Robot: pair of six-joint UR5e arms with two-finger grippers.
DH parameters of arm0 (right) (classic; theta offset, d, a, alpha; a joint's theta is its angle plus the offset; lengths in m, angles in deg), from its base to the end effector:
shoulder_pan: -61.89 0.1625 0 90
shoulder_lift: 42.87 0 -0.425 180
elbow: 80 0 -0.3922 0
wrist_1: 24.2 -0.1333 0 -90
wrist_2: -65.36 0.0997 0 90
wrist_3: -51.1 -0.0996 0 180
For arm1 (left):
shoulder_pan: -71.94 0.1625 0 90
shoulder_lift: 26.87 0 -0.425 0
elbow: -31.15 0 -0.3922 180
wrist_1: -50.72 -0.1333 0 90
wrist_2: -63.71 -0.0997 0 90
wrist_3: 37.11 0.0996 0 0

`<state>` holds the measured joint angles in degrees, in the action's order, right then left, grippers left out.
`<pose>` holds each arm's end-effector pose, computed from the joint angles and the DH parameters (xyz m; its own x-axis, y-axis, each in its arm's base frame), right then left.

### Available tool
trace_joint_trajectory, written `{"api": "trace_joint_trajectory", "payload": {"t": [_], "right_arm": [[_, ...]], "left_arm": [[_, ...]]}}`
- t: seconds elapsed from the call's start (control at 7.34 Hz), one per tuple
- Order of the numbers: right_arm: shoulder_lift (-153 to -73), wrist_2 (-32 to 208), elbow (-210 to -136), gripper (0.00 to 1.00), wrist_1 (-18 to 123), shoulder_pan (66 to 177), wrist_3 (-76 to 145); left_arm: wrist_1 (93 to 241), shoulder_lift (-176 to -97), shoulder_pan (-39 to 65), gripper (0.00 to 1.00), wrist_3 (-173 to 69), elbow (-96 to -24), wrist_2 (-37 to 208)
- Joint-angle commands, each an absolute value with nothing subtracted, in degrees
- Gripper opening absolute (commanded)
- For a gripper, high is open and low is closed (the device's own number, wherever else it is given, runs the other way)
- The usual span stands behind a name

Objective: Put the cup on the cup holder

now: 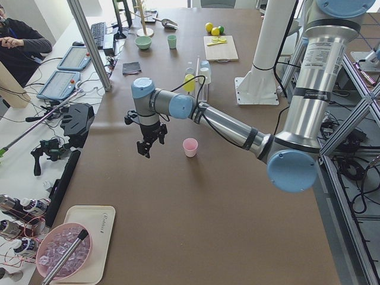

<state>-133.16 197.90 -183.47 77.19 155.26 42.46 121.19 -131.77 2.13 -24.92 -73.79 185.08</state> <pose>0.0942 -0.4770 0.5683 0.7196 0.1719 0.6728 -0.1688 0.9831 -0.0706 0.1178 -0.5563 0.4439 0.6802 0.5685 -0.4628 -0.4943 0.8219 0.2831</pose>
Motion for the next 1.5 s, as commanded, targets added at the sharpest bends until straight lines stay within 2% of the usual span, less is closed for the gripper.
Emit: {"api": "trace_joint_trajectory", "payload": {"t": [0.0, 0.27, 0.68, 1.23, 1.36], "right_arm": [[-130.16, 199.04, -184.76, 1.0, 79.85, 152.08, 42.05], [-125.95, 198.52, -189.49, 1.0, 89.48, 148.39, 40.99], [-124.18, 198.35, -192.59, 1.0, 92.34, 141.9, 40.99], [-116.81, 193.07, -191.28, 1.0, 96.62, 131.35, 40.28], [-112.61, 192.63, -188.23, 1.0, 100.74, 130.02, 41.15]], "left_arm": [[105.2, -138.11, 13.09, 0.99, -24.37, -76.85, 172.67], [92.0, -144.35, 24.16, 0.99, -24.36, -76.16, 161.15], [88.07, -144.29, 31.56, 0.99, -24.19, -75.46, 153.47], [83.07, -146.92, 34.67, 0.99, -20.44, -75.2, 150.9], [84.1, -146.66, 36.07, 0.99, -15.45, -75.02, 151.16]]}}
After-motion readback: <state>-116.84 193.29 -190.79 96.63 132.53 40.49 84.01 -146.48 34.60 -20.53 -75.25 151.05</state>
